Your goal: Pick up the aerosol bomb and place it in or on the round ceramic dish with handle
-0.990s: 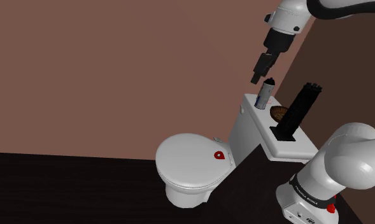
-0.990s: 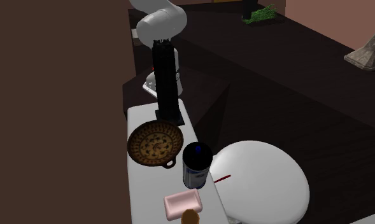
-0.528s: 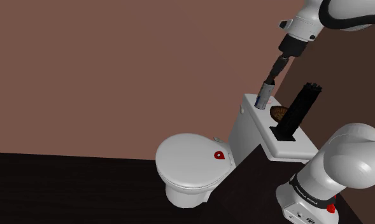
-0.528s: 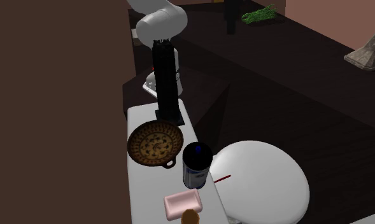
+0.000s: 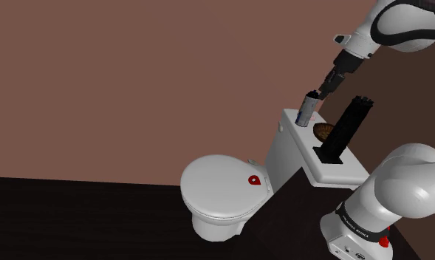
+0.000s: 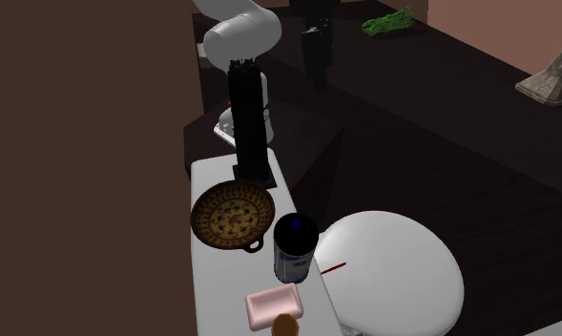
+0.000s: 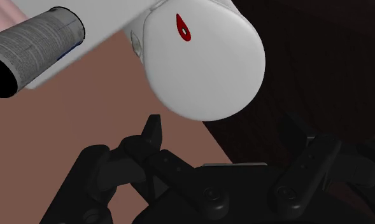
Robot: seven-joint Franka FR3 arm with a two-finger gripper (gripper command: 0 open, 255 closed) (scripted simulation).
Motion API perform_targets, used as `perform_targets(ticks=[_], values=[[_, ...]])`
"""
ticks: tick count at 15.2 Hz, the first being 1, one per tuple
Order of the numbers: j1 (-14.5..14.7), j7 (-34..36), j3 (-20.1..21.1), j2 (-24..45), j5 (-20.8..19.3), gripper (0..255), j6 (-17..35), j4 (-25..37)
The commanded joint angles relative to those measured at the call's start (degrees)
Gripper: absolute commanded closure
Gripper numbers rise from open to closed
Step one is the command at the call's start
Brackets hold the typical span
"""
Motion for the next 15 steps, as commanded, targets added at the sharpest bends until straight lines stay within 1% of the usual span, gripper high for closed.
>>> perform_targets(ticks=[1, 4, 8, 10, 12, 14, 15], values=[[0.4, -5.2, -4.2, 1.0, -0.7, 0, 1.6, 0.7], [1.3, -12.9, -10.3, 4.5, -0.7, 0, 4.2, 2.8], [4.2, -23.8, -19.0, 10.7, 1.3, 0, 7.3, 7.1], [7.2, -29.2, -24.3, 14.0, 2.9, 0, 8.4, 9.8], [11.1, -34.8, -30.3, 17.6, 5.2, 0, 9.2, 13.0], [16.2, -40.9, -37.2, 21.6, 8.4, 0, 9.6, 16.7], [19.4, -44.0, -41.3, 23.7, 10.4, 0, 9.6, 18.7]])
